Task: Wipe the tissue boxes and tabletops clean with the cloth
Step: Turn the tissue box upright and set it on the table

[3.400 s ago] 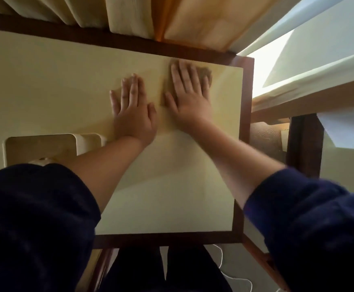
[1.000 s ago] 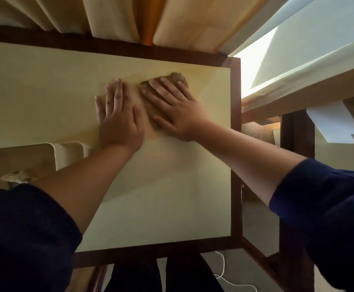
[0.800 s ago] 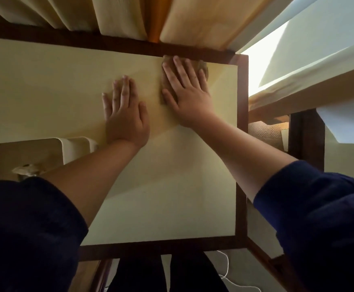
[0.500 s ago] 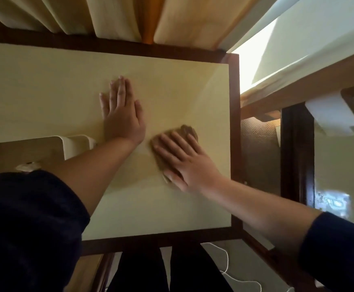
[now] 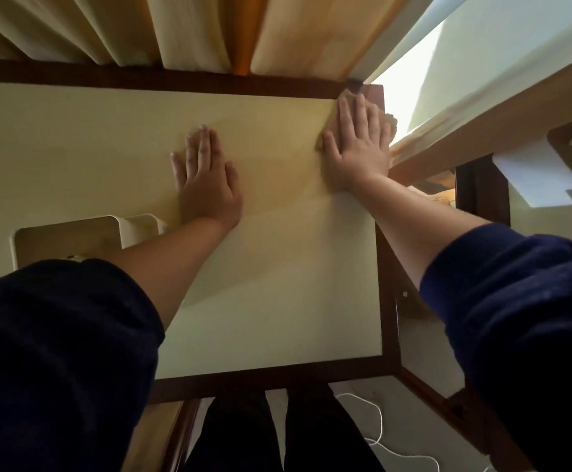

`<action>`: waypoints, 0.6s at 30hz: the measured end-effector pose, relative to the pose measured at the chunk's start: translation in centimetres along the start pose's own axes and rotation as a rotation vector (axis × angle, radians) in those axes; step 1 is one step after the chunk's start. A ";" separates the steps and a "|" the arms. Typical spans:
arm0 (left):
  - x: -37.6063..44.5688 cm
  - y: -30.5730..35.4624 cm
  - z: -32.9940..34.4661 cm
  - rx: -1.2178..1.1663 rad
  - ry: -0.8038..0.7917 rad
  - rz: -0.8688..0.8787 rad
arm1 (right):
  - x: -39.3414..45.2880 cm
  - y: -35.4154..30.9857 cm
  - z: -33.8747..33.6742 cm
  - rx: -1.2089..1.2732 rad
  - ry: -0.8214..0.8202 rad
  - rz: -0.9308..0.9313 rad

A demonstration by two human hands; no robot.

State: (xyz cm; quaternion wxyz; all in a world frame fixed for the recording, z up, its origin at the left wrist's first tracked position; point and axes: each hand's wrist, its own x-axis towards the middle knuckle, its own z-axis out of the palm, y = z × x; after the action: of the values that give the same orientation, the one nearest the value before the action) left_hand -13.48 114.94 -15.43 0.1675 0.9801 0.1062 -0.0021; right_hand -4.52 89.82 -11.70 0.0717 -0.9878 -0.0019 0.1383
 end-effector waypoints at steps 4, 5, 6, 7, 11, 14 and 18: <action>-0.1 0.0 0.0 0.002 -0.005 0.004 | -0.4 0.1 -0.2 0.030 -0.012 -0.044; -0.1 0.0 0.0 0.003 -0.003 0.004 | -1.4 0.2 0.0 0.023 -0.020 -0.092; -0.2 0.0 0.0 0.009 0.003 0.005 | -2.9 0.1 0.3 -0.001 -0.024 -0.172; -0.1 0.0 0.0 0.011 0.004 0.007 | -4.9 0.0 0.8 -0.043 -0.036 -0.299; -0.1 0.2 0.0 0.017 0.006 0.004 | -7.0 1.0 1.3 -0.153 -0.145 -0.724; 0.0 0.0 0.1 0.006 -0.010 -0.006 | -2.0 -1.5 0.3 -0.016 -0.063 -0.338; 0.2 -0.3 0.2 0.009 -0.004 0.009 | -2.1 -6.7 2.2 0.012 -0.037 -0.288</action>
State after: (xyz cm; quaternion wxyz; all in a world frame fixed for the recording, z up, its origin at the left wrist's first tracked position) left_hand -13.37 115.15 -15.71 0.1633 0.9813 0.1015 -0.0039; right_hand -7.05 96.71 -12.27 0.0966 -0.9741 -0.1443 0.1446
